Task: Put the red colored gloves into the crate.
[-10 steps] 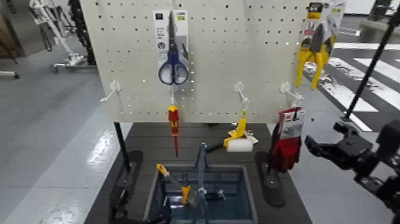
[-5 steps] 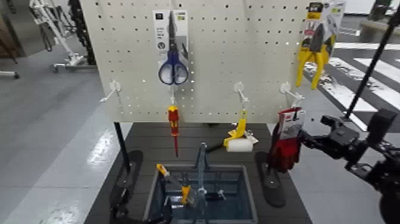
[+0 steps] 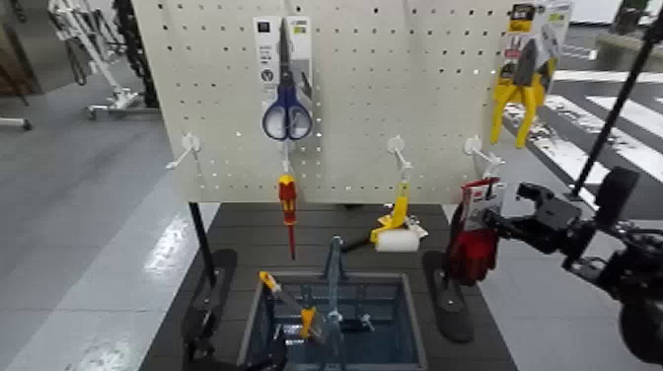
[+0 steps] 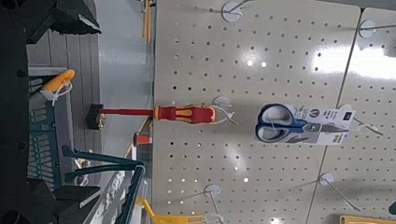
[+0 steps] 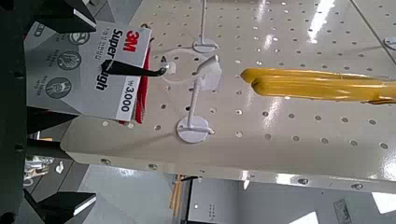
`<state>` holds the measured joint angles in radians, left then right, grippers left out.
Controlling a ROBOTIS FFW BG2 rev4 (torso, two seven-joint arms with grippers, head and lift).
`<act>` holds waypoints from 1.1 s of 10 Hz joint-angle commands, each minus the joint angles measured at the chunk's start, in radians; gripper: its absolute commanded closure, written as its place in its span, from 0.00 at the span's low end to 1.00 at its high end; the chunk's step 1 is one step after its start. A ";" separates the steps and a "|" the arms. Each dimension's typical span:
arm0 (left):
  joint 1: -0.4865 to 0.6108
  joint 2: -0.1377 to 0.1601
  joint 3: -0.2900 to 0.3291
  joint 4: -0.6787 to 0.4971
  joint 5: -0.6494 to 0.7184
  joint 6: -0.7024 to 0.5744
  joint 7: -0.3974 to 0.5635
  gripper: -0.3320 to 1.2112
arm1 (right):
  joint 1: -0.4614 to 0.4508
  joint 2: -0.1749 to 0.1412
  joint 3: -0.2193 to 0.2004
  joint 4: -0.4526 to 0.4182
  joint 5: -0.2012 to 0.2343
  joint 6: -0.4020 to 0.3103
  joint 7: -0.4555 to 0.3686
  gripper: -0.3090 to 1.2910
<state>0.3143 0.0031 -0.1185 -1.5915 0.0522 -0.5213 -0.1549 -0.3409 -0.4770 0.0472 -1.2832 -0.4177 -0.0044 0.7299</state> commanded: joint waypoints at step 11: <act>-0.011 -0.107 -0.006 0.008 0.003 -0.003 -0.003 0.27 | -0.073 -0.003 0.160 0.042 -0.052 0.000 0.036 0.22</act>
<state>0.3037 0.0031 -0.1243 -1.5830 0.0546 -0.5243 -0.1580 -0.4128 -0.4805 0.2028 -1.2405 -0.4679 -0.0042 0.7655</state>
